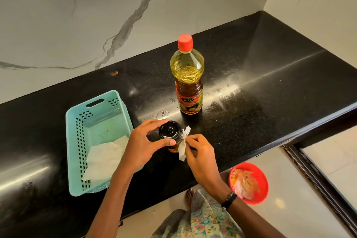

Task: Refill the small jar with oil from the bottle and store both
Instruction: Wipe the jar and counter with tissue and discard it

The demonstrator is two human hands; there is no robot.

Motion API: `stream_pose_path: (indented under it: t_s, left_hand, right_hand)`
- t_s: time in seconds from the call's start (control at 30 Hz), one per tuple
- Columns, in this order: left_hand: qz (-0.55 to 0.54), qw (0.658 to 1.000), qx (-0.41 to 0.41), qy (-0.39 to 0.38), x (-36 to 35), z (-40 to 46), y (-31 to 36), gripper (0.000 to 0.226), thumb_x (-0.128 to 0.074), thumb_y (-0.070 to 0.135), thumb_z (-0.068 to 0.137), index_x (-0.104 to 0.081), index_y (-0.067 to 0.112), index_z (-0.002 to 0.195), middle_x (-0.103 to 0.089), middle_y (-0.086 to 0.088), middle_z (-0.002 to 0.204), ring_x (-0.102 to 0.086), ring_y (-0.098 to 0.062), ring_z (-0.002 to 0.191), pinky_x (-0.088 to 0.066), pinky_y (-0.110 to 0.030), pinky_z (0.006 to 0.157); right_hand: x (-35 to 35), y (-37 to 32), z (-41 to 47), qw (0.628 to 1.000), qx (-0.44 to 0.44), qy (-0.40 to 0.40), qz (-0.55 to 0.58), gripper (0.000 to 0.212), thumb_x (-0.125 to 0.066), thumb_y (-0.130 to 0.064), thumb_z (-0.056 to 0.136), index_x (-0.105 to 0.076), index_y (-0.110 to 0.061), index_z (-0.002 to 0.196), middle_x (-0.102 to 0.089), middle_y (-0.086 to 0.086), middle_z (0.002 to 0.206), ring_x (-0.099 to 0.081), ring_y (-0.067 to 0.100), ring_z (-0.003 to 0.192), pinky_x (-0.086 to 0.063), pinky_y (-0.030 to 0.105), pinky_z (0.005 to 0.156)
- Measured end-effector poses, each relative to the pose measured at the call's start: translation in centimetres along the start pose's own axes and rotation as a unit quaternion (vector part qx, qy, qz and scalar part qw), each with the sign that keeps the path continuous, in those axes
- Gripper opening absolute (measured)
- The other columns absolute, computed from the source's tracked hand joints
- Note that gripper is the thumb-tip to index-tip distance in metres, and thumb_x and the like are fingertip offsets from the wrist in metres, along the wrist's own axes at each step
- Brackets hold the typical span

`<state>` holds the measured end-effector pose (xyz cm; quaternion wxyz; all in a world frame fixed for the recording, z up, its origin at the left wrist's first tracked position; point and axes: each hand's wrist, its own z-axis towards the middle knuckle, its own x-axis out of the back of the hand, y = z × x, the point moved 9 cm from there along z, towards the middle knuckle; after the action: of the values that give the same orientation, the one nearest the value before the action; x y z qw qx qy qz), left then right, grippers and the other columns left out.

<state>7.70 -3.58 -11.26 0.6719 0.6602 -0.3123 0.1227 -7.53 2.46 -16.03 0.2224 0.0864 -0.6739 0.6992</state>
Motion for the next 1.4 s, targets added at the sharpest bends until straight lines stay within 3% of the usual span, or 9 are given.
stream_pose_path:
  t_s: [0.13, 0.27, 0.4, 0.47, 0.6, 0.87, 1.0, 1.2, 1.4]
  left_hand:
    - [-0.013, 0.999, -0.005, -0.038, -0.1, 0.7, 0.6, 0.061, -0.081, 0.037, 0.056, -0.065, 0.032, 0.114, -0.064, 0.018, 0.109, -0.059, 0.003, 0.103, -0.044, -0.019, 0.093]
    - [-0.010, 0.998, -0.004, -0.061, -0.1, 1.2, 0.6, 0.061, -0.082, 0.036, 0.057, -0.066, 0.030, 0.116, -0.064, 0.015, 0.110, -0.058, -0.001, 0.108, -0.043, -0.028, 0.100]
    - [-0.009, 0.992, -0.012, -0.122, -0.4, 1.5, 0.6, 0.058, -0.083, 0.034, 0.059, -0.066, 0.034, 0.115, -0.064, 0.017, 0.112, -0.056, 0.000, 0.111, -0.041, -0.037, 0.105]
    - [-0.010, 0.987, -0.017, -0.160, -0.8, 1.6, 0.7, 0.059, -0.085, 0.033, 0.059, -0.066, 0.036, 0.115, -0.064, 0.017, 0.114, -0.055, -0.002, 0.114, -0.039, -0.039, 0.106]
    - [-0.007, 0.979, -0.031, -0.200, -1.0, 2.1, 0.9, 0.059, -0.085, 0.033, 0.061, -0.066, 0.033, 0.116, -0.064, 0.014, 0.116, -0.055, -0.005, 0.116, -0.041, -0.038, 0.104]
    - [0.011, 0.961, -0.054, -0.270, -1.7, 2.6, 1.7, 0.057, -0.084, 0.017, 0.066, -0.065, 0.029, 0.119, -0.064, 0.013, 0.115, -0.055, -0.007, 0.116, -0.042, -0.019, 0.098]
    - [0.027, 0.954, -0.054, -0.293, -1.8, 2.9, 1.7, 0.057, -0.083, 0.022, 0.067, -0.064, 0.033, 0.120, -0.062, 0.016, 0.117, -0.052, -0.005, 0.117, -0.039, -0.026, 0.102]
    - [0.024, 0.943, -0.061, -0.325, -2.1, 3.3, 2.5, 0.057, -0.083, 0.015, 0.067, -0.065, 0.026, 0.120, -0.064, 0.013, 0.115, -0.054, -0.008, 0.116, -0.041, -0.028, 0.103]
    - [0.050, 0.924, -0.058, -0.374, -2.4, 3.6, 2.6, 0.056, -0.080, 0.014, 0.070, -0.063, 0.031, 0.121, -0.060, 0.018, 0.118, -0.050, -0.003, 0.118, -0.037, -0.021, 0.099]
  right_hand:
    - [0.9, -2.0, 1.2, 0.997, 0.064, 0.034, -0.017, 0.036, -0.058, -0.003, 0.089, -0.061, -0.013, 0.124, -0.055, -0.002, 0.111, -0.056, 0.006, 0.100, -0.049, 0.016, 0.084]
    - [-0.2, 0.2, 1.9, 0.997, 0.026, -0.007, -0.075, 0.031, -0.058, -0.002, 0.088, -0.064, -0.010, 0.118, -0.057, 0.000, 0.107, -0.054, 0.007, 0.094, -0.050, 0.024, 0.084]
    - [-0.4, 1.6, 0.6, 0.995, -0.019, -0.040, -0.095, 0.024, -0.055, -0.009, 0.092, -0.066, -0.008, 0.114, -0.058, -0.001, 0.103, -0.052, 0.003, 0.085, -0.042, 0.004, 0.073]
    - [0.4, 0.7, 0.1, 0.998, -0.013, -0.014, -0.058, 0.021, -0.058, -0.010, 0.091, -0.068, -0.010, 0.109, -0.061, -0.002, 0.098, -0.057, 0.004, 0.083, -0.047, 0.008, 0.073]
    - [2.2, -1.0, 0.7, 0.997, 0.014, 0.045, 0.058, 0.031, -0.063, -0.001, 0.085, -0.066, -0.013, 0.114, -0.065, -0.006, 0.104, -0.062, 0.001, 0.094, -0.052, 0.014, 0.078]
    - [-0.2, 1.7, 0.7, 0.998, -0.037, -0.027, -0.037, 0.024, -0.056, -0.005, 0.090, -0.067, -0.009, 0.111, -0.060, -0.002, 0.105, -0.055, 0.001, 0.086, -0.043, 0.004, 0.075]
    - [-0.4, 0.8, -1.0, 0.993, -0.090, -0.055, 0.048, 0.026, -0.047, -0.016, 0.097, -0.060, -0.011, 0.119, -0.051, -0.005, 0.110, -0.058, 0.008, 0.090, -0.049, 0.017, 0.073]
    - [0.9, -0.6, 1.0, 0.999, -0.015, 0.005, 0.034, 0.032, -0.053, -0.004, 0.092, -0.063, -0.012, 0.121, -0.057, -0.004, 0.108, -0.058, 0.005, 0.095, -0.050, 0.018, 0.081]
    - [-0.1, 2.5, 0.6, 0.997, -0.063, -0.036, -0.019, 0.028, -0.058, -0.002, 0.088, -0.070, -0.014, 0.110, -0.061, -0.005, 0.097, -0.058, 0.002, 0.086, -0.044, 0.006, 0.073]
